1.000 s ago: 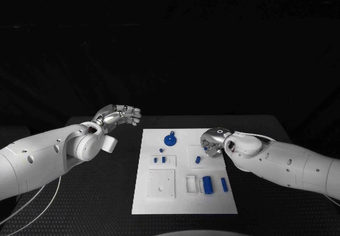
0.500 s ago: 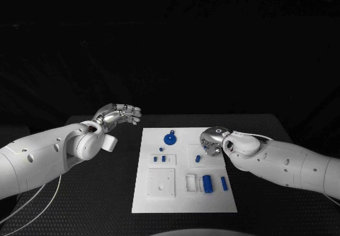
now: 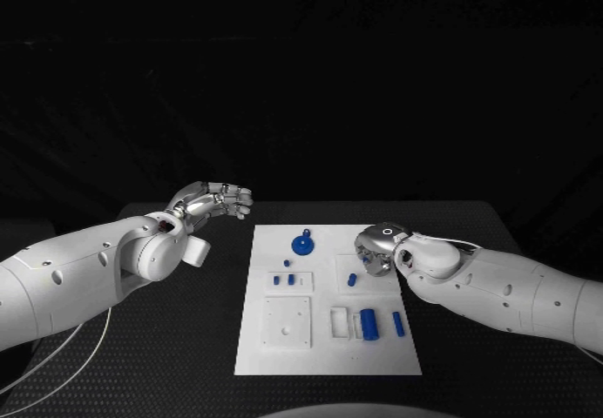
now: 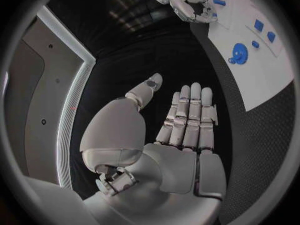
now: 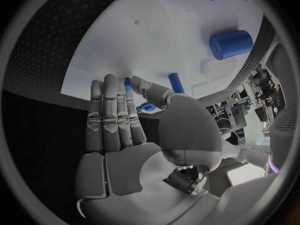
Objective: Assemble the parts on the task board
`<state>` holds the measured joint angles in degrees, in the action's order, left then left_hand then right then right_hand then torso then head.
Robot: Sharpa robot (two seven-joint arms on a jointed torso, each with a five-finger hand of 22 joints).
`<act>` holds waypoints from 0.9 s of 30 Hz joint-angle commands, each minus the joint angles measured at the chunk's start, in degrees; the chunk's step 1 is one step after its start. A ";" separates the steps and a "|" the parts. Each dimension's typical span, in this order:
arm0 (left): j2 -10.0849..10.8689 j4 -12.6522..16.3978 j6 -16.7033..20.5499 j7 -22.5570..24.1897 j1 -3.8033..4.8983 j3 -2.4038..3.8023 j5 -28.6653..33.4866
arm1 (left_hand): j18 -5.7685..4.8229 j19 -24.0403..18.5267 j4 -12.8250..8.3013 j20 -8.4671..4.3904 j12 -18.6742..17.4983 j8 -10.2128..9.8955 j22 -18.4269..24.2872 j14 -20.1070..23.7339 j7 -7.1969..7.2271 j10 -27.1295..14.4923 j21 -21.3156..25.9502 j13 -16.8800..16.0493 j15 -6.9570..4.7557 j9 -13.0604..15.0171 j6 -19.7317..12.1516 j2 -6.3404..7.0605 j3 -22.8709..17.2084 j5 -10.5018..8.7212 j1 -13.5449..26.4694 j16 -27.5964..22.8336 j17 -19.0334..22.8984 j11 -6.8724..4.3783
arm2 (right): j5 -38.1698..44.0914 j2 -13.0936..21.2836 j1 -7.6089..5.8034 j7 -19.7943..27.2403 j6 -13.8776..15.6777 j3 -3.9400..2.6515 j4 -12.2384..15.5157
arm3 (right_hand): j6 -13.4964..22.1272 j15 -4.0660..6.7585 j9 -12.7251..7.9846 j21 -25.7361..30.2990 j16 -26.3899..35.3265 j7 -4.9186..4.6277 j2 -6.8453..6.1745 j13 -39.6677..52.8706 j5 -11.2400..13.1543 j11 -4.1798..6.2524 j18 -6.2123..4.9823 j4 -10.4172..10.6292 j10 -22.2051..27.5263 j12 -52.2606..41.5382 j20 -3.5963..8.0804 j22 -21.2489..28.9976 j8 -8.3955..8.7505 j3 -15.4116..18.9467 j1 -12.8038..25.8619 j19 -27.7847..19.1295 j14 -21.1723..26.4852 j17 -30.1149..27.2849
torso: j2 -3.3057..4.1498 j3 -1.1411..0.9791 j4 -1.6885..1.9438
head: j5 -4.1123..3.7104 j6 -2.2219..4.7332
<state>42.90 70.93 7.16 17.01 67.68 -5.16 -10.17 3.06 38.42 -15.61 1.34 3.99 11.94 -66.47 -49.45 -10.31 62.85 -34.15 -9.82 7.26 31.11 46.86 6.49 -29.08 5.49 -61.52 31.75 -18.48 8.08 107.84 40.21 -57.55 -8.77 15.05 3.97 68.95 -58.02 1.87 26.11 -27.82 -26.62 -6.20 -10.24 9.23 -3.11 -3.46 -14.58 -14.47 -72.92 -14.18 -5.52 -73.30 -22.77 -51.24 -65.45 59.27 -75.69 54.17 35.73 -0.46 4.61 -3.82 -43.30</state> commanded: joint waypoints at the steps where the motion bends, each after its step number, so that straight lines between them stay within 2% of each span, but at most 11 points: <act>1: -0.16 -0.02 -0.65 0.34 0.05 0.05 0.51 | 1.11 0.44 0.07 0.15 0.03 0.15 -0.06 -0.36 -0.48 0.03 0.21 0.09 0.01 -0.08 -0.01 -0.49 0.36 0.11 0.10 -0.31 -0.07 0.17 | 1.89 -0.24 0.68 0.06 -1.12 0.43 0.26 | -0.65 0.63 0.04 -0.33 -0.36 0.05 0.38 0.18 0.30 0.15 -0.42 -0.37 -0.57 -0.15 0.06 -0.17 -0.36 -0.25 -0.26 0.62 -0.02 0.14 | -0.01 -0.05 -0.06 | 0.01 -0.13; 11: -0.42 -0.35 -0.73 0.31 0.05 0.05 0.80 | 1.12 0.46 0.07 0.17 0.02 0.15 -0.07 -0.37 -0.53 0.04 0.25 0.15 0.01 -0.11 -0.06 -0.46 0.39 0.10 0.11 -0.39 -0.14 0.20 | 2.31 0.17 0.67 -0.42 1.05 0.43 1.08 | -1.29 0.90 0.02 -0.67 -0.96 0.25 -0.04 0.83 0.26 0.40 -0.42 -0.13 -1.25 -0.03 0.30 -0.46 -0.33 -1.22 -0.08 1.20 -0.27 0.62 | 0.01 -0.08 -0.10 | -0.10 0.06; 19: -0.42 -0.63 -0.69 0.34 0.05 0.05 0.74 | 1.12 0.48 0.08 0.18 0.02 0.16 -0.08 -0.39 -0.56 0.05 0.28 0.19 0.02 -0.13 -0.08 -0.48 0.39 0.10 0.11 -0.44 -0.19 0.21 | 2.49 0.90 0.65 -0.50 2.11 0.35 2.11 | -1.66 1.04 0.04 -0.86 -1.34 0.38 -0.29 1.21 0.26 0.54 -0.42 -0.02 -1.62 0.06 0.47 -0.62 -0.31 -1.70 0.06 1.56 -0.44 0.87 | 0.04 -0.09 -0.03 | -0.18 -0.09; 24: -0.47 -0.88 -0.72 0.34 0.05 0.05 0.82 | 1.13 0.49 0.09 0.18 0.02 0.16 -0.09 -0.39 -0.58 0.05 0.30 0.22 0.02 -0.14 -0.09 -0.48 0.40 0.11 0.12 -0.48 -0.23 0.22 | 2.67 1.44 0.59 -0.82 2.34 -0.35 2.98 | -1.83 1.11 0.06 -0.95 -1.53 0.44 -0.42 1.38 0.28 0.61 -0.42 0.03 -1.79 0.11 0.56 -0.70 -0.32 -1.84 0.11 1.72 -0.53 0.99 | 0.04 -0.07 -0.05 | -0.22 -0.05; 27: -0.51 -1.02 -0.70 0.37 0.05 0.05 0.82 | 1.13 0.50 0.10 0.18 0.02 0.16 -0.09 -0.40 -0.59 0.06 0.31 0.23 0.02 -0.14 -0.10 -0.49 0.39 0.11 0.11 -0.50 -0.25 0.23 | 2.70 1.61 0.35 -0.91 2.31 -0.50 3.14 | -1.89 1.14 0.07 -0.99 -1.62 0.46 -0.48 1.45 0.28 0.64 -0.42 0.05 -1.87 0.13 0.59 -0.73 -0.32 -1.90 0.12 1.79 -0.56 1.04 | 0.07 -0.06 -0.04 | -0.22 0.10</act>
<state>42.55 69.95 7.13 16.95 67.69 -5.16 -9.79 3.56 38.61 -15.61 1.54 3.99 11.94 -66.48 -49.45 -10.52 62.85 -34.15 -9.67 7.26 31.05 46.66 6.49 -29.08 5.49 -61.52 31.53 -18.65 8.08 109.71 41.86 -56.97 -10.03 17.03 3.59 71.71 -59.64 2.74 26.14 -28.62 -27.95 -5.72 -10.72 10.62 -3.04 -2.88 -14.16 -14.47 -74.37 -14.01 -5.00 -74.08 -22.95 -52.82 -65.00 60.61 -76.18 55.15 35.77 -0.55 4.55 -4.03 -43.36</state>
